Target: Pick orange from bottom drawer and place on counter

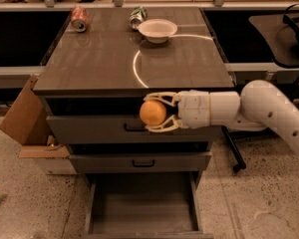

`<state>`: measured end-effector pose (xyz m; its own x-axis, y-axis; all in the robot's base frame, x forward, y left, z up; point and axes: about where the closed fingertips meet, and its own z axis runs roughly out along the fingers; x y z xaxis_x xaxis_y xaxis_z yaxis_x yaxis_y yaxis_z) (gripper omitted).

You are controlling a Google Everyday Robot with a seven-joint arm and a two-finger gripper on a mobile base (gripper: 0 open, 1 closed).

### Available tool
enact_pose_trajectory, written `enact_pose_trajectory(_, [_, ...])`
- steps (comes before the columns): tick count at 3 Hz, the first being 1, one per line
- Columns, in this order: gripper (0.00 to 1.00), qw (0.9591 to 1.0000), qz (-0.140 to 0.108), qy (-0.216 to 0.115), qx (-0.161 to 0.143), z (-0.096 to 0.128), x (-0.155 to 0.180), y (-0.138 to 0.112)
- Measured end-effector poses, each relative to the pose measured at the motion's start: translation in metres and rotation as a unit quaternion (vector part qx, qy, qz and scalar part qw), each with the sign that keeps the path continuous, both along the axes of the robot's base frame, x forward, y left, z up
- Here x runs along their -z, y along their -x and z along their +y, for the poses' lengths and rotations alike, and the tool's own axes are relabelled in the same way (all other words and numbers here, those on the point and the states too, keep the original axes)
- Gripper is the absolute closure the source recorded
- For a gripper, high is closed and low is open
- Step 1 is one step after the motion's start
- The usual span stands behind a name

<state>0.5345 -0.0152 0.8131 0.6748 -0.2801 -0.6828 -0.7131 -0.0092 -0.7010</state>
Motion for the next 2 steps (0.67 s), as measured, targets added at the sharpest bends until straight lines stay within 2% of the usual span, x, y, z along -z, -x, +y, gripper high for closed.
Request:
enact_pose_trajectory(1, [1.0, 0.9995, -0.024, -0.014, 0.013, -0.005, -0.052, -0.002])
enact_pose_trajectory(2, [1.0, 0.9991, -0.014, -0.019, 0.036, -0.006, -0.102, -0.017])
